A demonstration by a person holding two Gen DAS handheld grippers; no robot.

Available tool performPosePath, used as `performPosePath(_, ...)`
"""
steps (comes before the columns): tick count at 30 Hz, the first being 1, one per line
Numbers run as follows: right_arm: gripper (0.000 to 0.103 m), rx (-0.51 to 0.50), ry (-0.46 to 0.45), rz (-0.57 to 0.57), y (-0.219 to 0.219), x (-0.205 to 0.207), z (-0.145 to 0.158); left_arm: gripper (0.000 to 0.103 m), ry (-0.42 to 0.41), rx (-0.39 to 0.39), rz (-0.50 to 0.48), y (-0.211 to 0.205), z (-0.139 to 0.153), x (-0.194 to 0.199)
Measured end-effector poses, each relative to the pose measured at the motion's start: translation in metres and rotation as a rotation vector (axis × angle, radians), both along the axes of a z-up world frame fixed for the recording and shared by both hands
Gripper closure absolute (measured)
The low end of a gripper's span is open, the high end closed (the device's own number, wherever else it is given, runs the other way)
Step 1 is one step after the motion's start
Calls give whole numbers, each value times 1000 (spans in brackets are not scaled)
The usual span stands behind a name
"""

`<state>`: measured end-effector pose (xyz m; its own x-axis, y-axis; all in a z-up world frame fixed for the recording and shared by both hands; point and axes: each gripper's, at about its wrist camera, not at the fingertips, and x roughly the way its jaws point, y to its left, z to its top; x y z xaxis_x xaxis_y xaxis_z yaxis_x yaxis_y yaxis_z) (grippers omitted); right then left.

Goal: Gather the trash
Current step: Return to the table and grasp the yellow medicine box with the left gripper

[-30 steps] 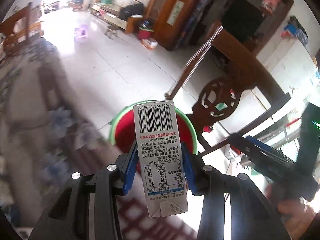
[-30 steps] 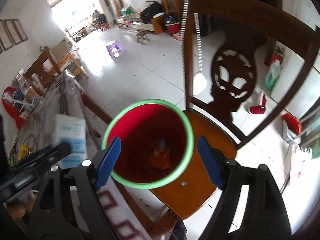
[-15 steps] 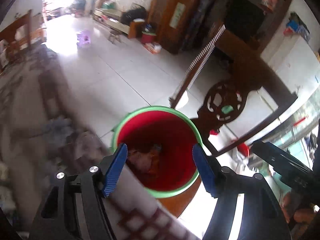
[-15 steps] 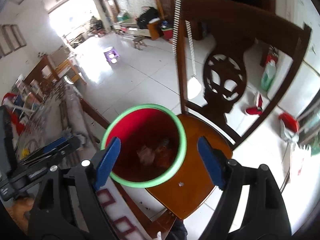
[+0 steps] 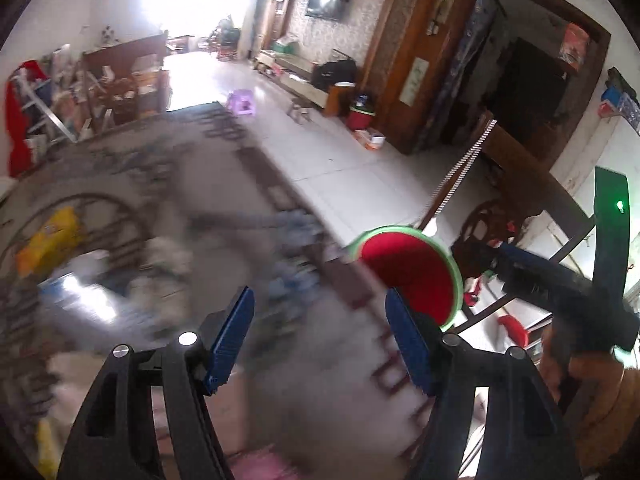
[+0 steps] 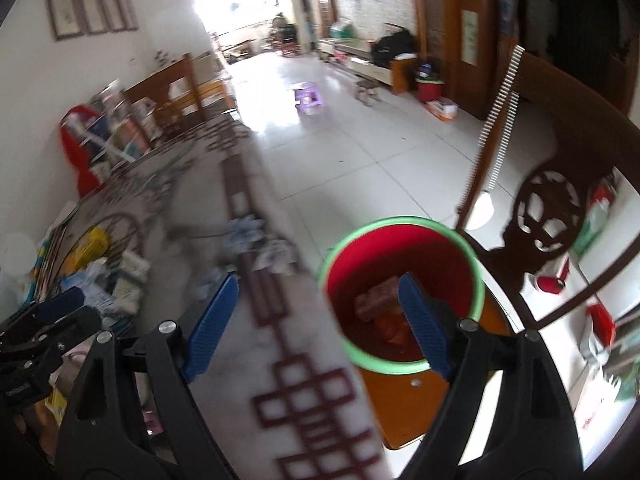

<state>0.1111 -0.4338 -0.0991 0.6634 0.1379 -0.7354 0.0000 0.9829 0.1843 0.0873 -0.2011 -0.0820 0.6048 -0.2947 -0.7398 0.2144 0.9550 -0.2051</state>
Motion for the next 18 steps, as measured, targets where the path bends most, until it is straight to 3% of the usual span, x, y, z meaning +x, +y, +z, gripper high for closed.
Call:
performPosePath(11,20,-10,29,111,112,-34,0,38,82,82,159,152,-22,-64)
performPosePath(18,18,6,52,122,160,-66,-9,29,102,120,86,206,-30,-96)
